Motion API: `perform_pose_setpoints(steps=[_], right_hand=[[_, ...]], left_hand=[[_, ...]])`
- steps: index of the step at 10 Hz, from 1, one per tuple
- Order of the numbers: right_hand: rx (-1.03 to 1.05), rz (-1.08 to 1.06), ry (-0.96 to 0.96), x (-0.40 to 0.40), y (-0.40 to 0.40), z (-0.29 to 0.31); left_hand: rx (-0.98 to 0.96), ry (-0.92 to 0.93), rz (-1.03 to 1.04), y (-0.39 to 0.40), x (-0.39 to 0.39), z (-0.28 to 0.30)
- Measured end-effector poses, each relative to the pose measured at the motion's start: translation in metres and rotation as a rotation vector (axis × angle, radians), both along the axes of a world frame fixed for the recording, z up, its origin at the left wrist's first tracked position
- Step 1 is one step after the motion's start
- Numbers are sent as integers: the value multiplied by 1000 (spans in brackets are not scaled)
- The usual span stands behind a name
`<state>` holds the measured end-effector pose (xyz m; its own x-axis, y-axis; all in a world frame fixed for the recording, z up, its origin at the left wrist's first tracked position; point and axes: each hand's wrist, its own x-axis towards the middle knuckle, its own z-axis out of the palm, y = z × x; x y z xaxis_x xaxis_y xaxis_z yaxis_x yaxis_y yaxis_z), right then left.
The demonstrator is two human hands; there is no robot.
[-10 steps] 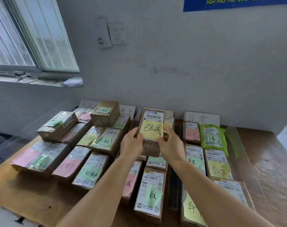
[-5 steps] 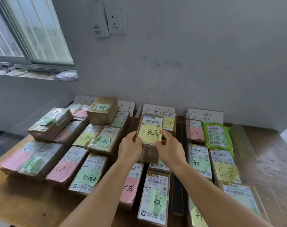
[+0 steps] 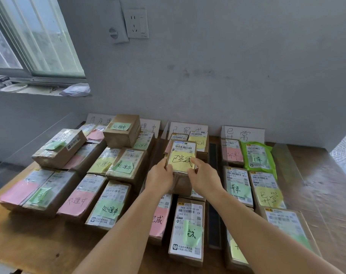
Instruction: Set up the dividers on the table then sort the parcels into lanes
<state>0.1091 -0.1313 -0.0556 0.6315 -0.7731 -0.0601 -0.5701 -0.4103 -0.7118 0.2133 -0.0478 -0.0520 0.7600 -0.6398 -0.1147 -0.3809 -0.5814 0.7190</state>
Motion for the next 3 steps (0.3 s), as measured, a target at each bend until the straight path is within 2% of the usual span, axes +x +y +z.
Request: perform_pose_setpoints(steps=[3], right_hand=[[-131, 74, 75, -18, 0, 17]], left_hand=[[169, -254, -79, 3, -7, 17]])
